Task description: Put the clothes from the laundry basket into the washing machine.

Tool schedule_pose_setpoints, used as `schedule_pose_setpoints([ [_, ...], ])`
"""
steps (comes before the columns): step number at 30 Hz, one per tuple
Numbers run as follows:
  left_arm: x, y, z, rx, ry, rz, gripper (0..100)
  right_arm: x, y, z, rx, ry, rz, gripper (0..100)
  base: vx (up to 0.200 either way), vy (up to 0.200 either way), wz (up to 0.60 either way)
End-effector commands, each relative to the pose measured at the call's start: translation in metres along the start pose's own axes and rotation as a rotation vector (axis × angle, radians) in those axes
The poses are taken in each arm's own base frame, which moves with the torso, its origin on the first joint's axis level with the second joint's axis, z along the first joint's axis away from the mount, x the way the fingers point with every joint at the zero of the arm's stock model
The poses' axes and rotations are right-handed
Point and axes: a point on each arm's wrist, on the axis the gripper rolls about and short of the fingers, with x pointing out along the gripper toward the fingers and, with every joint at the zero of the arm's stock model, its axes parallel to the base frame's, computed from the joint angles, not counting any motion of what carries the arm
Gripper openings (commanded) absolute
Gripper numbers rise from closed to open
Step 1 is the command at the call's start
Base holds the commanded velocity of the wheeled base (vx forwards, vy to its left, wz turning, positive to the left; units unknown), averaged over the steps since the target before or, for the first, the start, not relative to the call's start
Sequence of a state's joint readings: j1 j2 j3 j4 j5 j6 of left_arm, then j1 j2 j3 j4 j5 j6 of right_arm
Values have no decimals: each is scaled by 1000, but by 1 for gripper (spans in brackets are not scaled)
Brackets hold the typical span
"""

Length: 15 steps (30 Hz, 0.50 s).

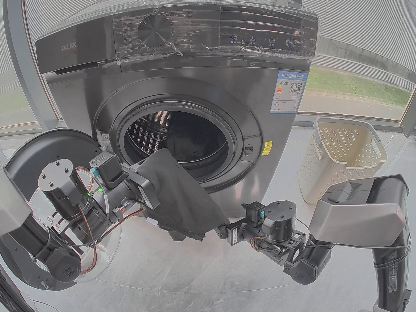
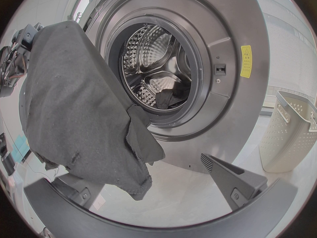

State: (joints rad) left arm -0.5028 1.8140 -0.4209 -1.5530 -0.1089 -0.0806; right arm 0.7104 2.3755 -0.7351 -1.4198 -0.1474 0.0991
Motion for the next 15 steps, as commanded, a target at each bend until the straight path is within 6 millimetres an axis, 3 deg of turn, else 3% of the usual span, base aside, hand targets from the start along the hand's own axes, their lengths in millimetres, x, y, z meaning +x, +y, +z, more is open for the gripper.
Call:
schedule_pose_setpoints([
  [1,0,0,-1,-1,0,0,0,6,2,-7,-3,8,5,100,0,0,0],
  [9,0,0,-1,-1,3,0,0,18,5,-9,0,-14,7,100,0,0,0],
  [10,0,0,-2,-1,5,0,0,18,5,-9,0,-17,9,0,0,0,0],
  [15,1,1,-3,-1,8,2,0,17,8,-8,1,-24,18,0,0,0,0],
])
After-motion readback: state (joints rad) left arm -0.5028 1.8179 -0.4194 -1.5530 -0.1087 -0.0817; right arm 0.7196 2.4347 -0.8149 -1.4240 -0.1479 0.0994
